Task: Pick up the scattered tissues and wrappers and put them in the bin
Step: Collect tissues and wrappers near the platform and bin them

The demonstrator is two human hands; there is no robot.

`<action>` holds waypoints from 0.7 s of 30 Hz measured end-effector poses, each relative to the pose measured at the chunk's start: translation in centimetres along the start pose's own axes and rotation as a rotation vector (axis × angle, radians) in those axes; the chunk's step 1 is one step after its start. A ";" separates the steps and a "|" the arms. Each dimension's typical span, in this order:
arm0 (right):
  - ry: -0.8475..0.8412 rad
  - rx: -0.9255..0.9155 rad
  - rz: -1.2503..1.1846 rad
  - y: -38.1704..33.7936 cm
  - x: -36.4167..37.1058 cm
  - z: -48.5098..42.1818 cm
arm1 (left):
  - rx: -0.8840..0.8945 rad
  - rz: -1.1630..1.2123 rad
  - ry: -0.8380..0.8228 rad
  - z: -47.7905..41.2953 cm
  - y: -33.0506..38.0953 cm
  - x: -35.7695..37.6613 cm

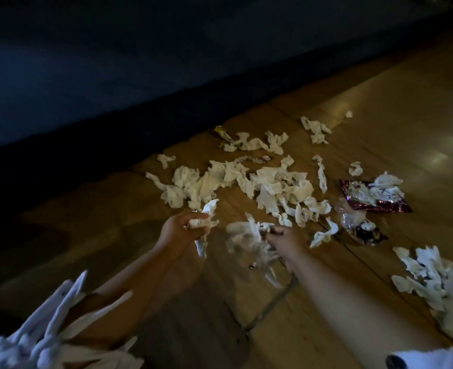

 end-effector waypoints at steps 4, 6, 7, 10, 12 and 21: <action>-0.063 -0.089 0.024 -8.1 3.4 5.2 | -0.016 0.176 0.102 4.1 2.4 -6.5; -0.109 -0.148 0.033 -11.5 6.1 7.8 | -0.018 0.214 0.166 6.2 3.0 -10.4; -0.134 -0.183 0.031 -13.1 7.5 9.2 | -0.022 0.235 0.197 7.4 3.5 -12.4; -0.230 -0.280 0.069 -16.7 12.4 13.5 | -0.018 0.269 0.287 11.0 3.9 -18.3; -0.317 -0.326 0.088 -18.6 16.0 16.5 | -0.014 0.272 0.379 13.7 4.1 -22.7; -0.690 -0.409 0.015 -25.2 33.8 30.0 | -0.052 0.215 0.957 27.4 1.7 -40.2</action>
Point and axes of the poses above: each hand's wrist, its own z-axis away from the middle knuckle, its own x-axis out of the palm, y = z × x, the point moved 4 cm from there along -z, towards the middle knuckle, and after that the axes turned 5 degrees about x, right-handed, at the moved point
